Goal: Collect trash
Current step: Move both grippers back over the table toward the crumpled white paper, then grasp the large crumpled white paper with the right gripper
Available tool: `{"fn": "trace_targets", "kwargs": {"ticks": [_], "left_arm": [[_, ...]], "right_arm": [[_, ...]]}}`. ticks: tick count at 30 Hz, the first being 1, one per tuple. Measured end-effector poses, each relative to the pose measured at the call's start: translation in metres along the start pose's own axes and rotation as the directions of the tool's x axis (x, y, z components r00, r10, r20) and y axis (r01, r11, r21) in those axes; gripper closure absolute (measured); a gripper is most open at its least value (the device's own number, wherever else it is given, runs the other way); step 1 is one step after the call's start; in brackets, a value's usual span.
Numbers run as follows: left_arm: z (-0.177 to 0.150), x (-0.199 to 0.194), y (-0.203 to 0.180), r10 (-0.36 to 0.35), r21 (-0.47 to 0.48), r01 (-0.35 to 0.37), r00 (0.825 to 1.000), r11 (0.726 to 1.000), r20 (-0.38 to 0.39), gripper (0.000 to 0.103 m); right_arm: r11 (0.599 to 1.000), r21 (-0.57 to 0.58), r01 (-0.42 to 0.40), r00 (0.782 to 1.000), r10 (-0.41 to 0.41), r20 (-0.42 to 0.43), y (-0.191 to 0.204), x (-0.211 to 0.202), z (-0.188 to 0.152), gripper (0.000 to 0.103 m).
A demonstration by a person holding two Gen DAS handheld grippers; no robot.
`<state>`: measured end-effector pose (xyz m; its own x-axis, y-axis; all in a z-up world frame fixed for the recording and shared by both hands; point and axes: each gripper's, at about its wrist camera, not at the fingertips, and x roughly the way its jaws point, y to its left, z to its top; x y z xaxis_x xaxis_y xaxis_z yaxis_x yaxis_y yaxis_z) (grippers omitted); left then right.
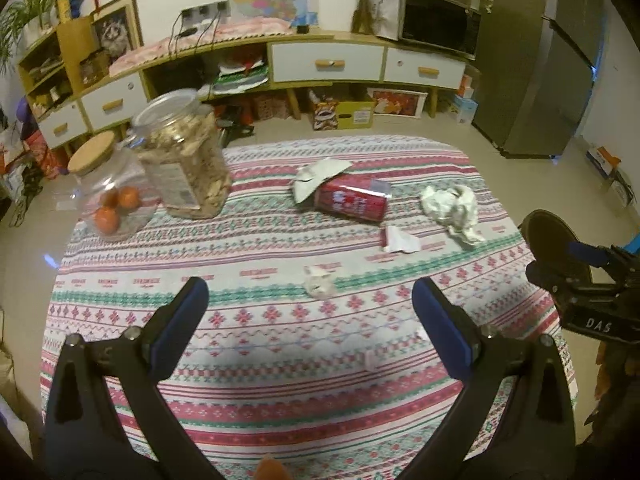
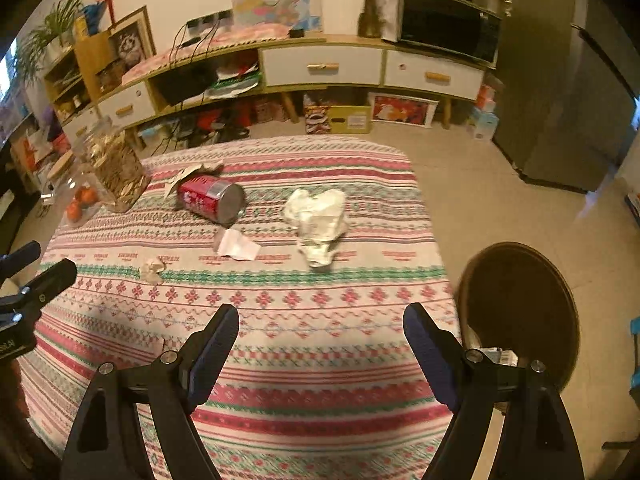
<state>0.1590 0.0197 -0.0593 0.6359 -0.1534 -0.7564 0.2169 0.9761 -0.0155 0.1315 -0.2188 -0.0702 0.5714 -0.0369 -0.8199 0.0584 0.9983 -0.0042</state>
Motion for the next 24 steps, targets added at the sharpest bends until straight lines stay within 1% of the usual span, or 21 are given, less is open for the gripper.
{"fn": "trace_targets", "kwargs": {"ticks": [3, 7, 13, 16, 18, 20, 24], "left_arm": [[0.001, 0.005, 0.012, 0.003, -0.012, -0.004, 1.000, 1.000, -0.017, 0.002], [0.003, 0.016, 0.030, -0.023, -0.055, 0.021, 0.999, 0.998, -0.049, 0.002], [0.005, 0.034, 0.050, -0.012, -0.109, 0.003, 0.996, 0.994, -0.084, 0.002], [0.008, 0.039, 0.057, -0.025, -0.138, 0.012, 0.995, 0.990, -0.092, 0.002], [0.010, 0.041, 0.059, -0.026, -0.137, 0.013, 0.995, 0.990, -0.092, 0.002], [0.011, 0.044, 0.058, -0.010, -0.126, -0.002, 0.996, 0.992, -0.091, 0.002], [0.012, 0.049, 0.056, 0.005, -0.115, -0.016, 0.995, 0.993, -0.095, 0.002]], "right_arm": [[1.000, -0.018, 0.002, 1.000, -0.002, -0.017, 0.009, 0.011, 0.002, 0.017], [0.999, -0.034, -0.001, 0.999, 0.000, -0.037, 0.018, 0.028, 0.005, 0.017], [0.999, -0.046, 0.021, 0.998, -0.024, -0.056, 0.017, 0.049, 0.019, 0.017], [0.998, -0.018, 0.056, 0.996, -0.057, -0.062, 0.007, 0.065, 0.029, 0.017], [0.999, 0.019, 0.051, 0.996, -0.049, -0.070, -0.001, 0.076, 0.034, 0.017], [0.998, 0.044, 0.042, 0.997, -0.038, -0.074, -0.005, 0.084, 0.038, 0.017], [0.997, 0.072, 0.034, 0.998, -0.030, -0.057, -0.005, 0.096, 0.049, 0.017]]}}
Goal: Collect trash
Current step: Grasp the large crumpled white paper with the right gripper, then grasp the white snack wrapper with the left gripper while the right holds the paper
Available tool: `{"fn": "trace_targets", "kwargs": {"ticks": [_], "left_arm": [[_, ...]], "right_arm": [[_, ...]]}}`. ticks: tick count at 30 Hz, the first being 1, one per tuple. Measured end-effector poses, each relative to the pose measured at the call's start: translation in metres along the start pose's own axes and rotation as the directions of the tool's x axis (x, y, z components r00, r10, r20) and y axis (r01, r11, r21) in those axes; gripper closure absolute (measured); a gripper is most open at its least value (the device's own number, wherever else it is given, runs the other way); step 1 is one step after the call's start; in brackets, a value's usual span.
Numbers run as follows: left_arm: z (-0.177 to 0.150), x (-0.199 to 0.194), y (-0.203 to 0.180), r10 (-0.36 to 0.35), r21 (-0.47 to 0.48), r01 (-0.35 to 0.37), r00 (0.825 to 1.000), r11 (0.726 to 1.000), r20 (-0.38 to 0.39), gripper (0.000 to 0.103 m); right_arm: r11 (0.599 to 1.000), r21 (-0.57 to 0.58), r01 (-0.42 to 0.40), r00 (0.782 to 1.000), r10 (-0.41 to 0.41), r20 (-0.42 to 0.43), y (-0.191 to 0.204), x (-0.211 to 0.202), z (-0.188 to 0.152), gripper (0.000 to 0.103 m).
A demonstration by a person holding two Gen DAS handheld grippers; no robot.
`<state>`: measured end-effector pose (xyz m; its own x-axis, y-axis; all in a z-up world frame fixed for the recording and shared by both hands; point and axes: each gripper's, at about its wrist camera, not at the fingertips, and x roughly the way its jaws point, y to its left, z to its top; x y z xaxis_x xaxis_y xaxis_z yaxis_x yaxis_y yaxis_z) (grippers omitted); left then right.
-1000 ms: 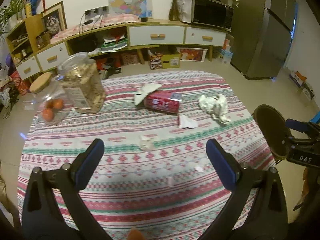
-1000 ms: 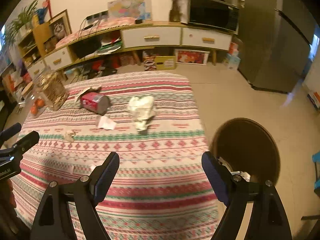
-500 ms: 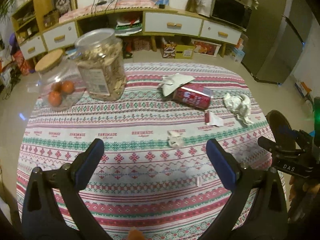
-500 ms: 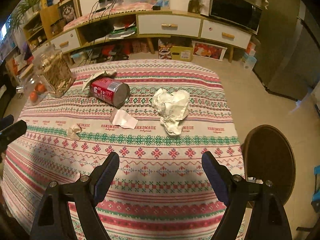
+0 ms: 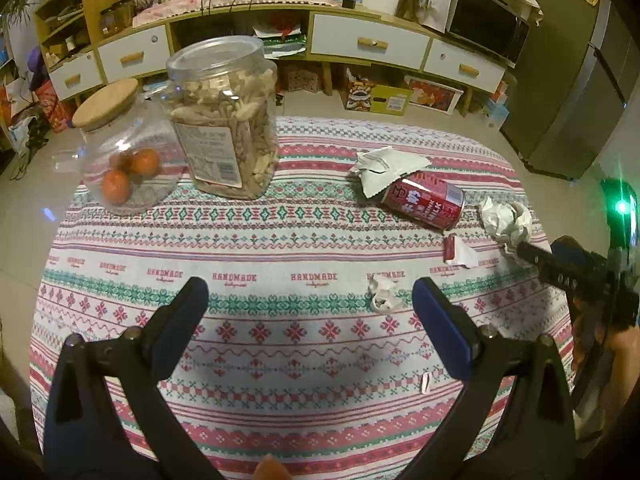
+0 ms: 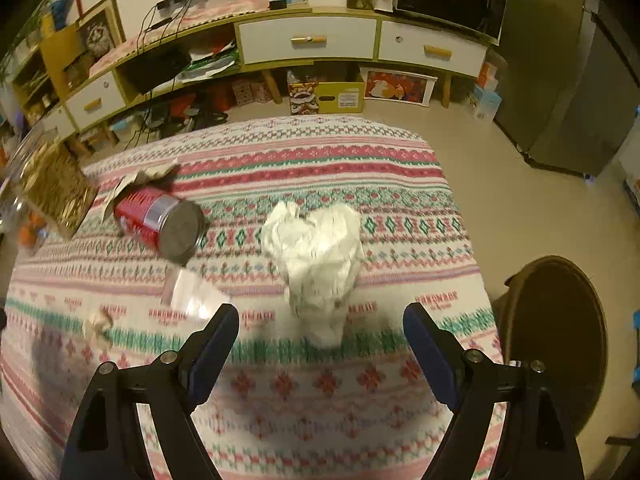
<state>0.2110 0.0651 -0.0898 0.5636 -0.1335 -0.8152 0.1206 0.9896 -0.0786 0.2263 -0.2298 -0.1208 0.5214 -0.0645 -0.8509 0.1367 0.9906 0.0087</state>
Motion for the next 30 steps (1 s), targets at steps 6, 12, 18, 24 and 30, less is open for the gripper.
{"fn": "trace_targets", "kwargs": {"ticks": [6, 12, 18, 24, 30], "left_arm": [[0.000, 0.006, -0.005, 0.019, 0.016, -0.019, 1.000, 1.000, -0.002, 0.002], [-0.001, 0.010, -0.012, 0.025, 0.025, -0.025, 1.000, 0.999, -0.009, 0.002], [-0.003, 0.009, -0.022, 0.028, 0.043, -0.028, 1.000, 0.999, -0.004, 0.002], [0.004, 0.008, -0.032, 0.014, 0.059, -0.014, 1.000, 0.998, -0.003, 0.002], [0.041, 0.020, -0.053, -0.068, 0.052, 0.069, 0.997, 0.996, -0.035, 0.002]], "right_arm": [[0.997, 0.072, 0.009, 1.000, -0.009, 0.001, -0.002, 0.019, 0.008, 0.019], [0.991, 0.134, -0.028, 0.999, 0.031, -0.020, -0.008, 0.034, 0.006, 0.044], [0.992, 0.116, -0.048, 0.998, 0.051, -0.023, -0.007, 0.035, 0.004, 0.070], [0.989, 0.114, -0.092, 0.995, 0.095, -0.021, -0.010, 0.017, -0.002, 0.072], [0.984, 0.121, -0.134, 0.991, 0.134, 0.010, -0.015, -0.007, -0.003, 0.072]]}}
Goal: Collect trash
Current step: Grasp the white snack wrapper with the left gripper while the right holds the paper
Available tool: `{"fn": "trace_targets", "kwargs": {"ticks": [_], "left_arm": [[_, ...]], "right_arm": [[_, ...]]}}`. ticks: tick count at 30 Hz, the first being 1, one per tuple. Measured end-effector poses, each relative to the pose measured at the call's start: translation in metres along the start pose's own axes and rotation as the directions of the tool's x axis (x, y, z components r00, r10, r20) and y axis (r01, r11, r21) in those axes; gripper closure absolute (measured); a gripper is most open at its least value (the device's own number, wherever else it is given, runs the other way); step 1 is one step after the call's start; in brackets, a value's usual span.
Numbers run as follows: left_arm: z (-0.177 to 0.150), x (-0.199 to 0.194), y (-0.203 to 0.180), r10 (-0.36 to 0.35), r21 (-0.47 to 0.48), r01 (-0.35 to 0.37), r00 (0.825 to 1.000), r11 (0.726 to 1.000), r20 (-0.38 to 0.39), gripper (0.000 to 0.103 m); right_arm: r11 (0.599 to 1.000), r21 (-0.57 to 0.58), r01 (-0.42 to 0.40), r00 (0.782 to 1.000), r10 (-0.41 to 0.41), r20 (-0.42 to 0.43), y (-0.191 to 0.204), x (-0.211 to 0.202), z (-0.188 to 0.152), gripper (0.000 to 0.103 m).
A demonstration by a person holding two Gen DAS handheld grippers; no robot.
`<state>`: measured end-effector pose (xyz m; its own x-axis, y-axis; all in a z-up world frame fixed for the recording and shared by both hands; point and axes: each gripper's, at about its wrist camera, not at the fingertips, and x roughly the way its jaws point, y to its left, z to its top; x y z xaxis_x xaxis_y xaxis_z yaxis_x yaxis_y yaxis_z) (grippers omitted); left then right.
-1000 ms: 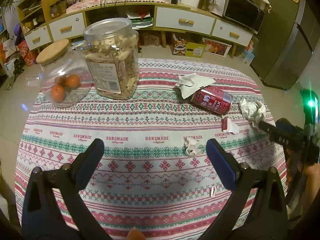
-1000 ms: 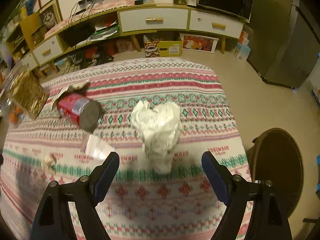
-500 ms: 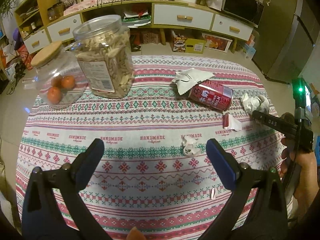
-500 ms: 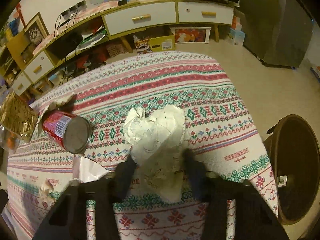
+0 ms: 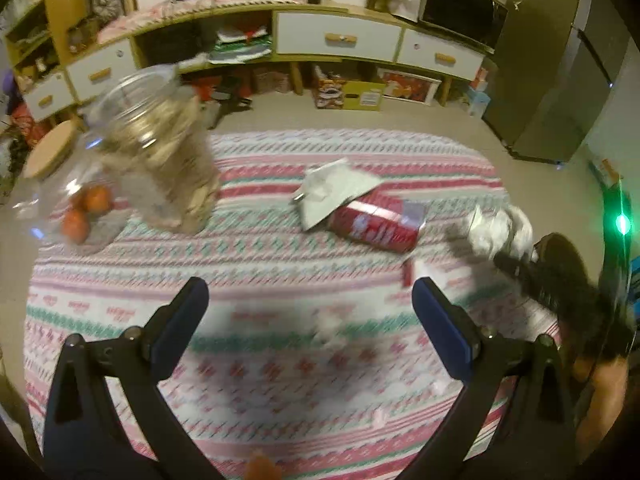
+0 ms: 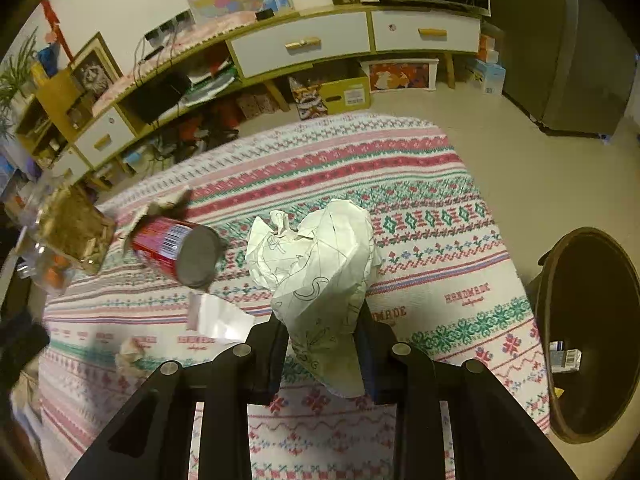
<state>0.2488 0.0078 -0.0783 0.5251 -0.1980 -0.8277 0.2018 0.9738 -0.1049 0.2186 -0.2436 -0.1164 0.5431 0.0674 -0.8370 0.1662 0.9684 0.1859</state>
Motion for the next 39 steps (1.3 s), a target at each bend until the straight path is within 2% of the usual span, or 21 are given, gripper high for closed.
{"fn": "trace_targets", "kwargs": {"ticks": [3, 5, 9, 12, 15, 17, 18, 20, 21, 22, 23, 24, 26, 28, 31, 34, 39], "left_arm": [[0.032, 0.024, -0.005, -0.104, -0.087, 0.096, 0.990, 0.992, -0.091, 0.002], [0.048, 0.040, -0.005, -0.139, -0.148, 0.121, 0.983, 0.982, -0.123, 0.002], [0.069, 0.075, -0.008, -0.093, -0.180, 0.063, 0.982, 0.982, -0.165, 0.002], [0.073, 0.102, -0.006, -0.107, -0.224, 0.055, 0.968, 0.973, -0.225, 0.004], [0.073, 0.119, 0.001, -0.124, -0.263, 0.056, 0.960, 0.963, -0.251, 0.006], [0.072, 0.124, 0.005, -0.135, -0.281, 0.061, 0.958, 0.958, -0.253, 0.013], [0.072, 0.125, 0.007, -0.146, -0.293, 0.069, 0.957, 0.953, -0.250, 0.023], [0.072, 0.126, 0.010, -0.175, -0.320, 0.093, 0.956, 0.943, -0.238, 0.028], [0.071, 0.125, 0.012, -0.185, -0.333, 0.104, 0.957, 0.937, -0.222, 0.034], [0.071, 0.122, 0.013, -0.196, -0.339, 0.118, 0.959, 0.933, -0.204, 0.051], [0.072, 0.120, 0.013, -0.209, -0.341, 0.135, 0.959, 0.930, -0.192, 0.063], [0.071, 0.117, 0.014, -0.220, -0.344, 0.148, 0.958, 0.927, -0.183, 0.065], [0.074, 0.110, 0.015, -0.229, -0.333, 0.169, 0.962, 0.927, -0.149, 0.082], [0.075, 0.099, 0.013, -0.225, -0.299, 0.181, 0.967, 0.937, -0.119, 0.094], [0.077, 0.090, 0.010, -0.192, -0.235, 0.164, 0.976, 0.958, -0.103, 0.100], [0.075, 0.083, 0.009, -0.154, -0.174, 0.135, 0.982, 0.976, -0.104, 0.101], [0.072, 0.080, 0.012, -0.047, -0.077, 0.038, 0.993, 0.996, -0.109, 0.101]], "right_arm": [[1.000, 0.005, -0.015, 1.000, 0.015, -0.004, -0.002, -0.005, -0.001, 0.072], [1.000, 0.001, -0.012, 1.000, 0.012, -0.005, -0.005, -0.007, -0.002, 0.072], [1.000, 0.017, -0.011, 1.000, 0.011, -0.015, -0.015, -0.008, -0.004, 0.072], [0.999, 0.033, -0.013, 1.000, 0.013, -0.021, -0.022, -0.009, -0.006, 0.072], [0.999, 0.035, -0.017, 1.000, 0.018, -0.026, -0.025, -0.011, -0.007, 0.072], [0.999, 0.030, -0.019, 0.999, 0.020, -0.025, -0.026, -0.012, -0.007, 0.072], [0.999, 0.028, -0.020, 0.999, 0.021, -0.024, -0.026, -0.013, -0.008, 0.072], [1.000, 0.024, -0.018, 1.000, 0.019, -0.022, -0.027, -0.013, -0.007, 0.072], [1.000, 0.024, -0.019, 1.000, 0.020, -0.021, -0.027, -0.013, -0.007, 0.072], [0.999, 0.026, -0.020, 1.000, 0.020, -0.021, -0.027, -0.013, -0.007, 0.072], [0.999, 0.028, -0.021, 1.000, 0.021, -0.022, -0.027, -0.013, -0.007, 0.072], [0.999, 0.029, -0.023, 0.999, 0.024, -0.023, -0.026, -0.013, -0.007, 0.072], [0.999, 0.033, -0.030, 0.999, 0.031, -0.025, -0.025, -0.013, -0.008, 0.072], [0.999, 0.034, -0.034, 0.999, 0.035, -0.024, -0.023, -0.015, -0.009, 0.072], [0.999, 0.032, -0.039, 0.999, 0.040, -0.018, -0.022, -0.020, -0.011, 0.072], [0.999, 0.027, -0.040, 0.999, 0.040, -0.010, -0.022, -0.026, -0.012, 0.071], [0.999, 0.043, -0.032, 0.999, 0.032, 0.009, -0.031, -0.037, -0.013, 0.072]]}}
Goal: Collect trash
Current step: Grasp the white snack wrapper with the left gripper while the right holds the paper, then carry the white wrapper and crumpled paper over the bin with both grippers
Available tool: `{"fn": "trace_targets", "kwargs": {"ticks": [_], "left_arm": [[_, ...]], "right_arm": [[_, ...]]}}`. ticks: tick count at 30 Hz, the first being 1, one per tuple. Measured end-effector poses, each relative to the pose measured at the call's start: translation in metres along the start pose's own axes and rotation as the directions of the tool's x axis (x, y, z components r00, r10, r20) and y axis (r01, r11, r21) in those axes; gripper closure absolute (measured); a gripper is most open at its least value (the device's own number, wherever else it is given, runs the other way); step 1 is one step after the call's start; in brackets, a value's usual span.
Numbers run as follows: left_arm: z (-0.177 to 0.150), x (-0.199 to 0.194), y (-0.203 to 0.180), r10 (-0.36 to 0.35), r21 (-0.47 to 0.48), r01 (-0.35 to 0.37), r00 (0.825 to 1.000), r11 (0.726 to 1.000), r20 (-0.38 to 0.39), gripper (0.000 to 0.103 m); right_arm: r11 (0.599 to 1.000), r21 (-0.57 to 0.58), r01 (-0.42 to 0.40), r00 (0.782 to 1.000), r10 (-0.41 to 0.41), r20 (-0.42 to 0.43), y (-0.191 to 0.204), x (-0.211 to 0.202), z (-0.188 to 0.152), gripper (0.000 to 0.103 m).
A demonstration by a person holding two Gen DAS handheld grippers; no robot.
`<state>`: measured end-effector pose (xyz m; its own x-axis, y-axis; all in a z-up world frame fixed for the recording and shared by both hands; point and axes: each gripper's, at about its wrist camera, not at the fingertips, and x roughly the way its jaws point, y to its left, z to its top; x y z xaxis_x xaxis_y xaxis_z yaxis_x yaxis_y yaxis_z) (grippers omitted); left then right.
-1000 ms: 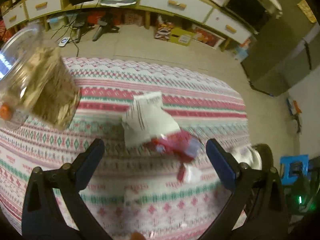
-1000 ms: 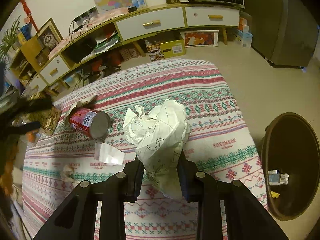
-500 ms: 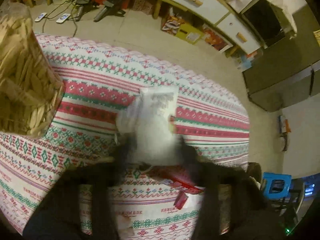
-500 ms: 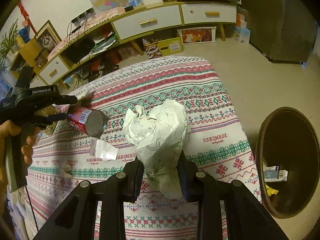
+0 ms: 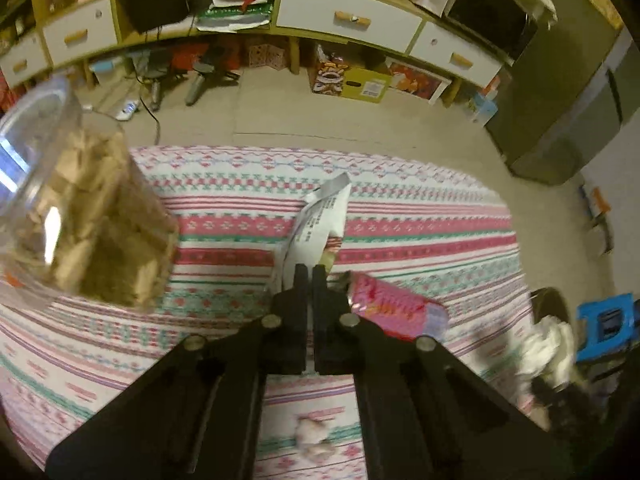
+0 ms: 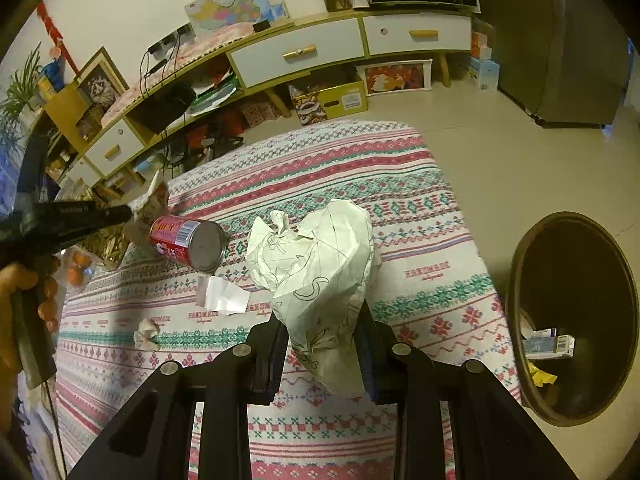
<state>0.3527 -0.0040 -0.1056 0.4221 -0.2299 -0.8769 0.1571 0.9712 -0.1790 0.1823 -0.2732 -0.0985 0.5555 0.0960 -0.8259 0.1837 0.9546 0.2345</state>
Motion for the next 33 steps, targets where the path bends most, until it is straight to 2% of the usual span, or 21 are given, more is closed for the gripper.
{"fn": "trace_targets", "kwargs": {"ticks": [3, 6, 8, 10, 11, 14, 15, 18, 21, 28, 33], "left_arm": [[0.002, 0.001, 0.003, 0.077, 0.043, -0.077, 0.997, 0.996, 0.008, 0.101], [0.005, 0.003, 0.006, 0.089, 0.061, -0.090, 0.996, 0.994, 0.009, 0.100], [0.008, 0.007, 0.007, 0.085, 0.064, -0.085, 0.996, 0.994, 0.005, 0.093], [0.010, 0.011, 0.008, 0.066, 0.061, -0.065, 0.998, 0.996, -0.002, 0.082], [0.011, 0.015, 0.008, 0.068, 0.061, -0.067, 0.998, 0.996, -0.012, 0.080], [0.010, 0.026, 0.008, 0.091, 0.076, -0.089, 0.996, 0.993, -0.025, 0.081], [0.010, 0.029, 0.010, 0.086, 0.069, -0.085, 0.996, 0.994, -0.018, 0.086], [0.009, 0.028, 0.017, 0.065, 0.034, -0.066, 0.998, 0.997, 0.024, 0.090], [0.006, 0.024, 0.015, 0.058, 0.041, -0.060, 0.997, 0.997, 0.051, 0.095], [-0.004, -0.011, 0.003, 0.048, 0.072, -0.060, 0.985, 0.996, 0.163, 0.097], [-0.017, -0.044, -0.012, -0.007, 0.096, -0.015, 0.975, 0.995, 0.222, 0.097]], "right_arm": [[1.000, 0.010, 0.009, 1.000, -0.009, 0.000, -0.005, -0.002, -0.001, 0.071], [1.000, 0.015, 0.016, 1.000, -0.016, -0.002, -0.009, -0.001, -0.001, 0.071], [1.000, 0.016, 0.020, 1.000, -0.020, -0.004, -0.010, 0.000, -0.001, 0.071], [1.000, 0.017, 0.023, 1.000, -0.022, -0.006, -0.012, 0.002, 0.001, 0.071], [1.000, 0.017, 0.023, 1.000, -0.023, -0.008, -0.012, 0.003, 0.001, 0.071], [1.000, 0.017, 0.026, 1.000, -0.026, -0.013, -0.013, 0.007, 0.002, 0.071], [0.999, 0.014, 0.029, 0.999, -0.029, -0.015, -0.012, 0.008, 0.003, 0.071], [0.999, 0.005, 0.037, 0.999, -0.037, -0.020, -0.012, 0.011, 0.003, 0.071], [0.999, -0.001, 0.041, 0.999, -0.041, -0.022, -0.014, 0.012, 0.003, 0.071], [0.999, 0.014, 0.030, 1.000, -0.030, -0.006, -0.022, -0.001, 0.001, 0.071], [1.000, 0.017, 0.011, 0.999, -0.012, 0.038, -0.027, -0.028, 0.000, 0.071]]}}
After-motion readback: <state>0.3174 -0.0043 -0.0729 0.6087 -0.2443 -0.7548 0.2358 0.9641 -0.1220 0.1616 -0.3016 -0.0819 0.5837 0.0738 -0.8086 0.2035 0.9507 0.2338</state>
